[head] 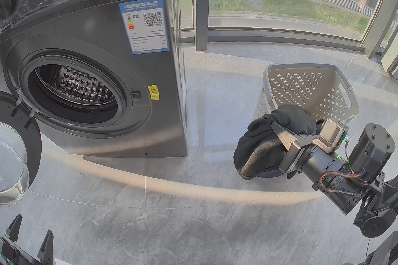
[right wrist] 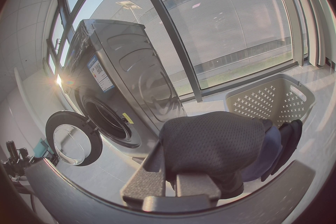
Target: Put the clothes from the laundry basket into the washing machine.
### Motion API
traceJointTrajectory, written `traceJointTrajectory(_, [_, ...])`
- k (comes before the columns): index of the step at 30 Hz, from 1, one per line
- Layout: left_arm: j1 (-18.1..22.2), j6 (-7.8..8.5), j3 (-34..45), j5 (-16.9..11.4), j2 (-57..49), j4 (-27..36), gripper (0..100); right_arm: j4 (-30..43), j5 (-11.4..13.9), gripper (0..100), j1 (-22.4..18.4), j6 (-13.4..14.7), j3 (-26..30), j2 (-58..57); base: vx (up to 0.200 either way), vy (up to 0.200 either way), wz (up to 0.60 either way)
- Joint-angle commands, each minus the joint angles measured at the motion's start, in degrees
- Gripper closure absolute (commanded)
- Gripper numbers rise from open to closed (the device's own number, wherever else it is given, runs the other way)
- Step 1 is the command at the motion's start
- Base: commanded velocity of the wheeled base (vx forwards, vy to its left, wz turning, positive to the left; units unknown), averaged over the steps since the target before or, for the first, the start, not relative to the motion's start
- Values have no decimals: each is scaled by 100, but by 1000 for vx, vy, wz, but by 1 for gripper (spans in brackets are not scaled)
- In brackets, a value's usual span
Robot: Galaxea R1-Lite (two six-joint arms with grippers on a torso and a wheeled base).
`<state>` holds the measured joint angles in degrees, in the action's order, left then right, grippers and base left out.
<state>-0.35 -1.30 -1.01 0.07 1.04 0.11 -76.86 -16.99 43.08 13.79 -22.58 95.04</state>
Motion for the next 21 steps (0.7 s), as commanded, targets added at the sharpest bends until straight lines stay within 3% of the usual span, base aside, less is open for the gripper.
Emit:
traceJointTrajectory(1, [0,-1,92,1,-68,-2,0,-4,3,100,7,1,-19,6,0,200,0])
traceJointTrajectory(17, [0,-1,84,1,-68,-2,0,-22,12,100,-2,1,-27,6,0,200,0])
traceJointTrajectory(21, [0,-1,84,1,-68,-2,0,-22,12,100,-2,1,-27,6,0,0,0])
